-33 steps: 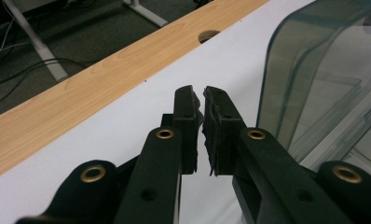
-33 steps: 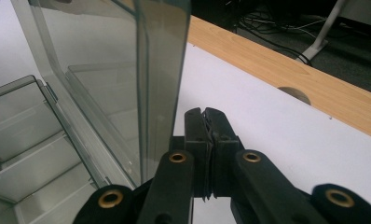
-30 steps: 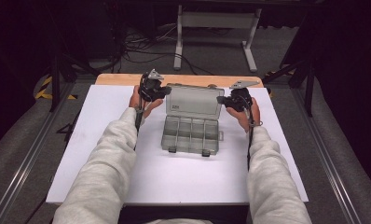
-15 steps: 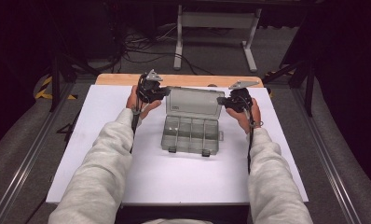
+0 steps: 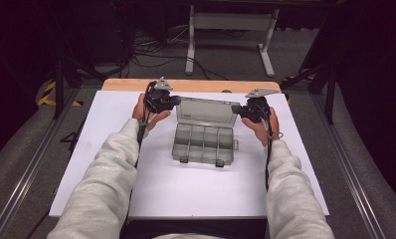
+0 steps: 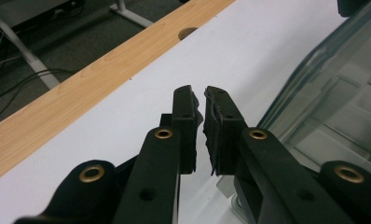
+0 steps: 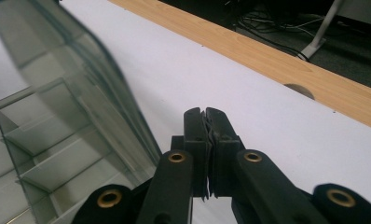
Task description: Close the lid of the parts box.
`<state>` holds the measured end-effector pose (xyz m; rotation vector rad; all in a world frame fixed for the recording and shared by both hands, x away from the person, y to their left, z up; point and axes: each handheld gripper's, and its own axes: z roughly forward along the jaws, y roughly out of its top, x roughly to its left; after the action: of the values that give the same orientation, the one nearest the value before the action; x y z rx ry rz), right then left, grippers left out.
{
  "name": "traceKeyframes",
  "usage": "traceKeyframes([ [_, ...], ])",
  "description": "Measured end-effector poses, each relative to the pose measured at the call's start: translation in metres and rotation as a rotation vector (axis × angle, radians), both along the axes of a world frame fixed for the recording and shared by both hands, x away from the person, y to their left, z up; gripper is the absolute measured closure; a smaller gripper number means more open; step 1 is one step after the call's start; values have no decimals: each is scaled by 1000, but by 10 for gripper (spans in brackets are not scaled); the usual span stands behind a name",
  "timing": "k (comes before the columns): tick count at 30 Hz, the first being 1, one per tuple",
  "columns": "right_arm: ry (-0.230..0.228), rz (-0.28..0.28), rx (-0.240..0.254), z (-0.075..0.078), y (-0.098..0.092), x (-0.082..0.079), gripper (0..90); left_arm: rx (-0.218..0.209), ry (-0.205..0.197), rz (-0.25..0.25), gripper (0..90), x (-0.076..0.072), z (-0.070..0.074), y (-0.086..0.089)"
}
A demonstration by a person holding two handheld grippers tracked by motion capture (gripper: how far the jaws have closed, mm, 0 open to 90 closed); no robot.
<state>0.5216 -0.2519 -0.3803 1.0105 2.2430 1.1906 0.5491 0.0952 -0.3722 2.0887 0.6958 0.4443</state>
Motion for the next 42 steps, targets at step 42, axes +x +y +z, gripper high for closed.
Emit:
traceKeyframes([
  [42,-35,129,81,-3,-13,-64,882,-19,-22,-191,811,-63,-5,12],
])
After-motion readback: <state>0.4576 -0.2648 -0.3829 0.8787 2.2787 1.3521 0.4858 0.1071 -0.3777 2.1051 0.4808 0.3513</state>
